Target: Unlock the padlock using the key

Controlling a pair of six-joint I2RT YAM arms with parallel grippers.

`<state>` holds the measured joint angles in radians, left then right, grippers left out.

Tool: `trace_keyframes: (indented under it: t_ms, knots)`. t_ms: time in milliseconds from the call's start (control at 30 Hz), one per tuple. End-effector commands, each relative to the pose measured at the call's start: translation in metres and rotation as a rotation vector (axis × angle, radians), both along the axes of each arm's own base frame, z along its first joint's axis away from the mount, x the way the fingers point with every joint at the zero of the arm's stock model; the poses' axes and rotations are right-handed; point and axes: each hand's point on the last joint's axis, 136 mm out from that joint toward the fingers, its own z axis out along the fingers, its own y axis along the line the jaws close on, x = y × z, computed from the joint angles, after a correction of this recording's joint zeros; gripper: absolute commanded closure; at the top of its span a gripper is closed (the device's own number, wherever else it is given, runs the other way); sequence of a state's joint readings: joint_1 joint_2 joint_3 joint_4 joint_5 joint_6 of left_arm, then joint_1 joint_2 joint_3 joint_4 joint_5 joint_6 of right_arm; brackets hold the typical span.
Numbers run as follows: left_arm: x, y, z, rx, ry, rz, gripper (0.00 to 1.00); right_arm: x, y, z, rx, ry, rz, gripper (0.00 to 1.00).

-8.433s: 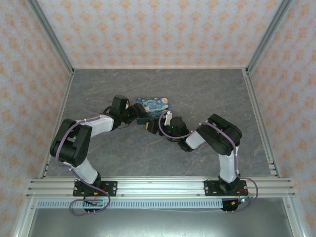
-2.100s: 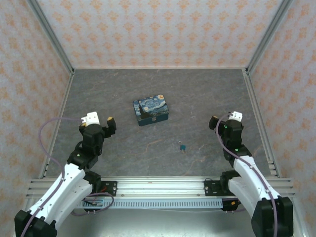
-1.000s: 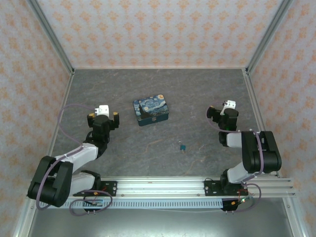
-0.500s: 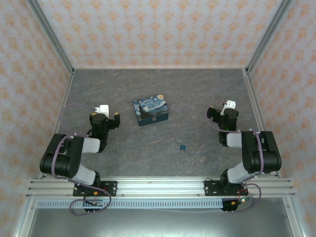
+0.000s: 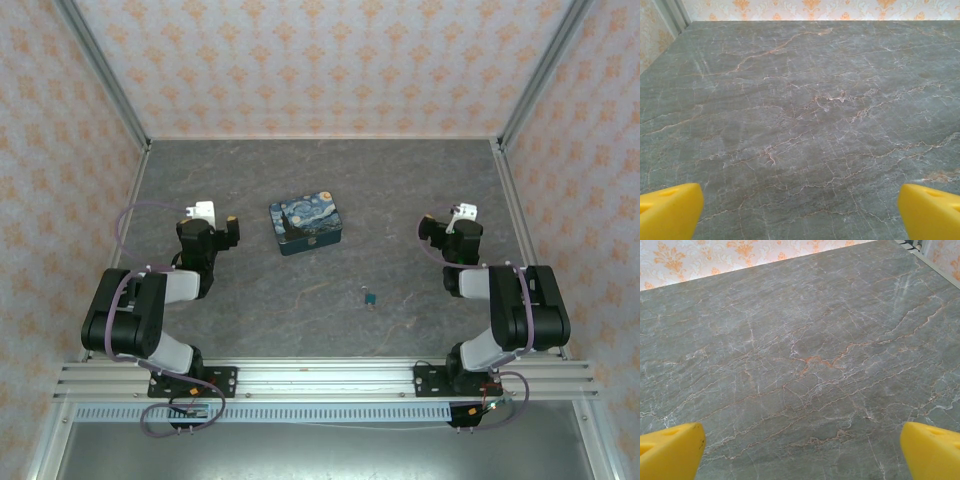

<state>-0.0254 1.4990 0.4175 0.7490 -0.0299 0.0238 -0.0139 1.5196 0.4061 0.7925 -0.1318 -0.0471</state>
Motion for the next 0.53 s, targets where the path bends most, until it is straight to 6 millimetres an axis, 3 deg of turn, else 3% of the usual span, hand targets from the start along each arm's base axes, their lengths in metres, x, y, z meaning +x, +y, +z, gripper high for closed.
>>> trace_keyframes:
  t_ms: [0,500]
  knots:
    - [0.0018,0.0003,0.0026,-0.012,-0.005,0.006,0.00,0.0008,-0.0012,0.0011,-0.012,-0.001,0.002,0.01]
    - [0.0019,0.0004,0.0027,-0.011,-0.005,0.007,0.00,0.0013,-0.0010,0.0012,-0.010,0.000,0.002,0.01]
